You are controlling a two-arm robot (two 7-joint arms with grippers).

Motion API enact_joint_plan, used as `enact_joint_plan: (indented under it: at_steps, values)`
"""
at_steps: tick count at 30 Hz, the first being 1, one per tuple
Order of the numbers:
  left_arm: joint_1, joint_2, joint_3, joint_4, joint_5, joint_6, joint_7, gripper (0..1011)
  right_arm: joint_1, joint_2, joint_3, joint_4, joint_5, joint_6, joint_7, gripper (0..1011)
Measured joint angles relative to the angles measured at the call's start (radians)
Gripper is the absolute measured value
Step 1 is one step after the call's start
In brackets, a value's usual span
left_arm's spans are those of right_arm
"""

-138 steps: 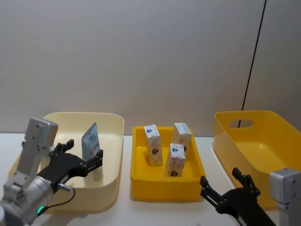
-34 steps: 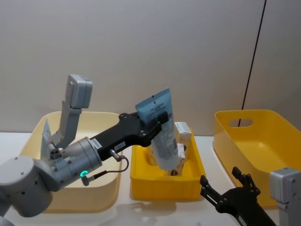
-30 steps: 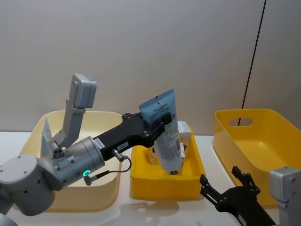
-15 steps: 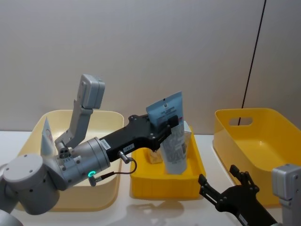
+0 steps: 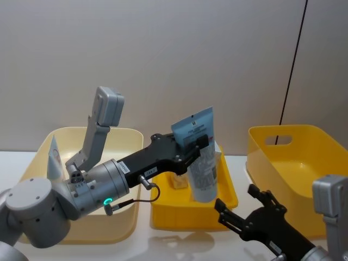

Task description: Bimanual collaborative sorting of washing and personal care products

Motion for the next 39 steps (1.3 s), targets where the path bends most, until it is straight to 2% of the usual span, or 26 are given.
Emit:
enact_joint_plan:
  at_steps: [4,10,24,34,39]
  values:
    - [0.0,0.0,0.001,0.0,0.0,0.0,0.0,208,0.025,0.006,-0.013,-0.001,0.018,0.021,0.03,1001]
    - [-0.001,0.0,0.002,0.0,0.0,0.001,-0.001,210,0.055,0.003,-0.03,0.004,0.018,0.04,0.032,1001]
    - [-0.001,0.0,0.003,0.0,0.0,0.001,-0.001,211,0.137,-0.039,-0.087,0.052,-0.052,0.076,-0.029,1001]
    - [-0.001,0.0,0.003,0.0,0.0,0.001,0.0,208,0.189,-0.068,-0.121,0.101,-0.088,0.084,-0.036,1001]
    - [-0.001,0.0,0.003,0.0,0.0,0.001,-0.001,210,0.203,-0.075,-0.13,0.115,-0.097,0.085,-0.037,908]
